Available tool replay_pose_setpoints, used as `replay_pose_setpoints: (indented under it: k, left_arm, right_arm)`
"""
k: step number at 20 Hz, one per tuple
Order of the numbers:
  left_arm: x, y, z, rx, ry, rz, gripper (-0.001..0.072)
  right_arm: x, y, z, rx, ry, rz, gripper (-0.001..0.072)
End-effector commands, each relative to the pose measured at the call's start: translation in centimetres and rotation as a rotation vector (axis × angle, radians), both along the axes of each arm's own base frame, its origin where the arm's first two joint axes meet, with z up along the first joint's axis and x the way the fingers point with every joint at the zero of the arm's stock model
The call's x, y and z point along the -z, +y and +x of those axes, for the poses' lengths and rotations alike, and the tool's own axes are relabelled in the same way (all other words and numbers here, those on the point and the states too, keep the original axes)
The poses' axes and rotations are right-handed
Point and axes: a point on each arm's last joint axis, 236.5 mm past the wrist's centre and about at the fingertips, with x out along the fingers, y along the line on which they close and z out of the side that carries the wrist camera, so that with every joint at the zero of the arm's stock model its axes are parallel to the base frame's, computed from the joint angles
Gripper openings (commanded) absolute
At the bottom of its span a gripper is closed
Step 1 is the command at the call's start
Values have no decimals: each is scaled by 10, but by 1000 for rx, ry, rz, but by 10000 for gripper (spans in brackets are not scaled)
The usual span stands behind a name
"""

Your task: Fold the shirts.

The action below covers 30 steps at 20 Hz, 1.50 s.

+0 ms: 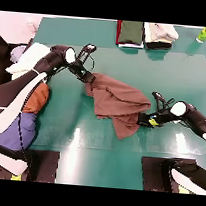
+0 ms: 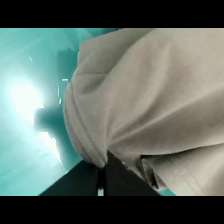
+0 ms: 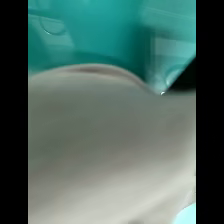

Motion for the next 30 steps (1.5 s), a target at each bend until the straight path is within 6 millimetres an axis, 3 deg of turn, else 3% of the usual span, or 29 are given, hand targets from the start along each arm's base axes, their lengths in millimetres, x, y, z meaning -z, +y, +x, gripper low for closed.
replay_pose_setpoints:
  k: [1,3,5,7,10,12,14,19,22,25,27,29,30]
  left_arm:
    - [-1,1,-1,0,3,2,26]
    - [-18,6,5,-21,-35,-18,26]
    - [-62,23,23,-88,-147,-74,26]
    - [-127,49,34,-147,-298,-130,26]
    - [-248,83,21,-195,-584,-222,26]
    - [-326,92,-9,-172,-784,-275,26]
    - [-389,102,-49,-177,-930,-343,26]
    - [-505,137,-161,-184,-1259,-474,26]
    - [-554,157,-220,-194,-1437,-550,25]
    - [-577,165,-247,-196,-1515,-583,26]
    - [-577,165,-245,-192,-1519,-571,25]
    - [-560,160,-220,-186,-1465,-502,25]
    - [-540,154,-197,-182,-1394,-453,25]
  right_arm:
    - [2,5,16,-19,-25,-16,21]
    - [-16,-6,30,-31,-93,-60,20]
    - [-52,-28,49,-26,-202,-126,19]
    - [-102,-55,67,4,-333,-180,19]
    - [-207,-95,92,74,-608,-236,20]
    - [-284,-113,97,116,-801,-260,19]
    - [-354,-124,89,140,-963,-288,19]
    - [-495,-124,44,128,-1278,-341,19]
    - [-549,-124,20,136,-1415,-367,19]
    - [-579,-123,15,131,-1464,-374,19]
    - [-581,-123,27,116,-1430,-376,19]
    - [-567,-121,52,89,-1353,-365,19]
    - [-554,-120,67,77,-1302,-354,19]
